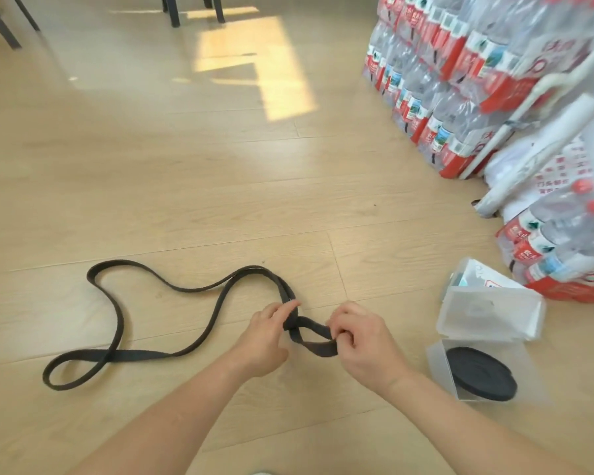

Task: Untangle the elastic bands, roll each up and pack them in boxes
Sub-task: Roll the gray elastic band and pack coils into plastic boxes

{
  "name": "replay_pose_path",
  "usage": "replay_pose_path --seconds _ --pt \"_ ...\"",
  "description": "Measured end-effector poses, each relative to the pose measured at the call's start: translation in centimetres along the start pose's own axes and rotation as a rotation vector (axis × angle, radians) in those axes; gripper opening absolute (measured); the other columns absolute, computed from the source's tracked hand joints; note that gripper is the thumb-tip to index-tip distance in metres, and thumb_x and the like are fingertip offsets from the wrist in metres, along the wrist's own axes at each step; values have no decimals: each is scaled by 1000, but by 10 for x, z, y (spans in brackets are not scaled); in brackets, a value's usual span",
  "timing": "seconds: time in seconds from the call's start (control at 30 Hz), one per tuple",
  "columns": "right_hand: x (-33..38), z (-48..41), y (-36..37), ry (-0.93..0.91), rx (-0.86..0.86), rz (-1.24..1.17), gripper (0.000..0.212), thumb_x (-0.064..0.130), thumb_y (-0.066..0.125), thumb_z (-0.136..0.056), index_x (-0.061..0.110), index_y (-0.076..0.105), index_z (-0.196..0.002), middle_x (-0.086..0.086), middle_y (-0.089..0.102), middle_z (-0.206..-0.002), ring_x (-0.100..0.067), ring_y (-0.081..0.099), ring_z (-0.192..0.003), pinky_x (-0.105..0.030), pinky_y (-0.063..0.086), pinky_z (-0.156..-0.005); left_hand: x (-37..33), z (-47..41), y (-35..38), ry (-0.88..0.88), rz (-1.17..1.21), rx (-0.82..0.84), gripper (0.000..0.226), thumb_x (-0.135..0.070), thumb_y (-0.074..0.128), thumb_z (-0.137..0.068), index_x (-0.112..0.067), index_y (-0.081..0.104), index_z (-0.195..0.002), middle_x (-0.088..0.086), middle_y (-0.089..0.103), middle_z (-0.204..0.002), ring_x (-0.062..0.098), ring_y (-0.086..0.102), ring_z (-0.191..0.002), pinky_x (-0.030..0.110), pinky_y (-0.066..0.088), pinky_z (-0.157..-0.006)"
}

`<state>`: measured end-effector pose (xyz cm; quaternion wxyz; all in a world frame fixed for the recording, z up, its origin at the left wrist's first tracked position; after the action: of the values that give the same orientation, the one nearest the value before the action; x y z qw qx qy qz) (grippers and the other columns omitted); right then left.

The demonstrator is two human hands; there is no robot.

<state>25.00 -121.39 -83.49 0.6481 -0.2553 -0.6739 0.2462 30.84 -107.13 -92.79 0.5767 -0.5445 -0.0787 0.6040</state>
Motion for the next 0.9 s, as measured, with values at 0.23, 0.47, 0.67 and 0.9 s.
replay_pose_path --seconds 0.23,0.47,0.67,0.9 --pt "94 -25 -122 279 -142 -828 43 -24 20 -74 5 47 -57 -7 52 -64 -27 71 -69 -28 56 -57 -60 49 -84 25 119 -377 19 -25 63 -87 -28 61 -106 -14 58 -107 13 51 -110 26 41 -88" --pt "210 21 -210 89 -58 -1084 43 -19 19 -76 4 47 -53 -10 51 -61 -31 69 -67 -33 58 -59 -158 138 -173 239 251 -374 46 -21 62 -86 -42 39 -121 -21 53 -109 2 56 -96 22 50 -79" --pt "246 68 -269 70 -94 -350 35 -17 31 -79 0 57 -62 -14 65 -67 -24 66 -69 -24 55 -50 -215 217 -242 184 317 -570 19 -7 48 -93 -17 64 -89 2 69 -84 16 67 -74 16 50 -58" --pt "255 85 -254 70 -33 -311 42 1 56 -87 22 61 -123 4 63 -120 -12 59 -104 -24 50 -71 -300 286 -299 313 256 -641 19 -2 52 -92 -19 60 -97 4 65 -90 17 66 -81 22 56 -58"
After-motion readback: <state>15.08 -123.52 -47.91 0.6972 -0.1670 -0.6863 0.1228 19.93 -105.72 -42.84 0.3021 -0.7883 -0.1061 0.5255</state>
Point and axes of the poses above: each hand's wrist, its own z-axis away from the middle knuckle, its own y-axis out of the palm, x = y × z, the point moved 7 cm from there along -z, towards the middle knuckle
